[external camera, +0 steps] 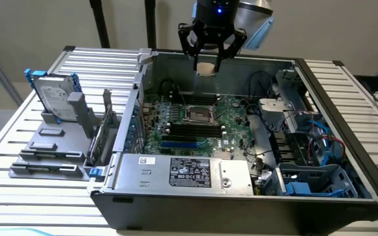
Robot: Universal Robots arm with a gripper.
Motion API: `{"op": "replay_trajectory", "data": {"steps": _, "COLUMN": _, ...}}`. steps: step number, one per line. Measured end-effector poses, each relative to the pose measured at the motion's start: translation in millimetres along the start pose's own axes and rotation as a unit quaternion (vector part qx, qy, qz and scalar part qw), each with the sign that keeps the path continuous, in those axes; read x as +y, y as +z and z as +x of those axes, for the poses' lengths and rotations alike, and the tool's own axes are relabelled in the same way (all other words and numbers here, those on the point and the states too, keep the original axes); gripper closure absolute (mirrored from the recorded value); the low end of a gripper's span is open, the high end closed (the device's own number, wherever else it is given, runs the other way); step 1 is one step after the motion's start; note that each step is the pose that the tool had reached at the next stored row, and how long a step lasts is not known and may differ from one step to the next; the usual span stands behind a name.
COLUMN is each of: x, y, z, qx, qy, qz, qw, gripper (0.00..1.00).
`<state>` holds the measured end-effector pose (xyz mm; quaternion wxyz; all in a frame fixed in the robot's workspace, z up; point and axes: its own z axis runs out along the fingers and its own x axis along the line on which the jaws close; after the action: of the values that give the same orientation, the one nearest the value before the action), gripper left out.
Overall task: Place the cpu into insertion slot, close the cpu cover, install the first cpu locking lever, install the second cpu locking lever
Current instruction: 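Place the cpu into insertion slot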
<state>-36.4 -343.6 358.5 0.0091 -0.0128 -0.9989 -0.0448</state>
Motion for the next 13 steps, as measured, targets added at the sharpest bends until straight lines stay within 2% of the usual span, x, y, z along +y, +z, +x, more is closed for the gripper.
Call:
{"op": "replay_trajectory", "data": {"steps": 3, "x": 0.9, "y": 0.2, "z": 0.0, "qx": 0.0, "qy": 0.0, "qz": 0.0002, "qw": 1.0, "gripper": 0.46}}
{"op": "replay_trajectory", "data": {"steps": 5, "x": 5.0, "y": 2.0, "z": 0.1, "qx": -0.0001, "qy": 0.0, "qz": 0.0012, "qw": 1.0, "gripper": 0.46}}
{"op": "replay_trajectory", "data": {"steps": 7, "x": 11.3, "y": 4.3, "z": -0.2, "qx": -0.0002, "qy": 0.0, "qz": 0.0049, "qw": 1.0, "gripper": 0.46}}
{"op": "replay_trajectory", "data": {"steps": 11, "x": 21.2, "y": 9.2, "z": -1.2, "qx": -0.0004, "qy": 0.0, "qz": 0.0155, "qw": 0.9999, "gripper": 0.46}}
{"op": "replay_trajectory", "data": {"steps": 12, "x": 21.8, "y": 10.4, "z": -1.9, "qx": -0.0004, "qy": 0.0, "qz": 0.0171, "qw": 0.9999, "gripper": 0.46}}
{"op": "replay_trajectory", "data": {"steps": 13, "x": 22.2, "y": 11.3, "z": -2.9, "qx": -0.0006, "qy": 0.002, "qz": 0.0173, "qw": 0.9998, "gripper": 0.46}}
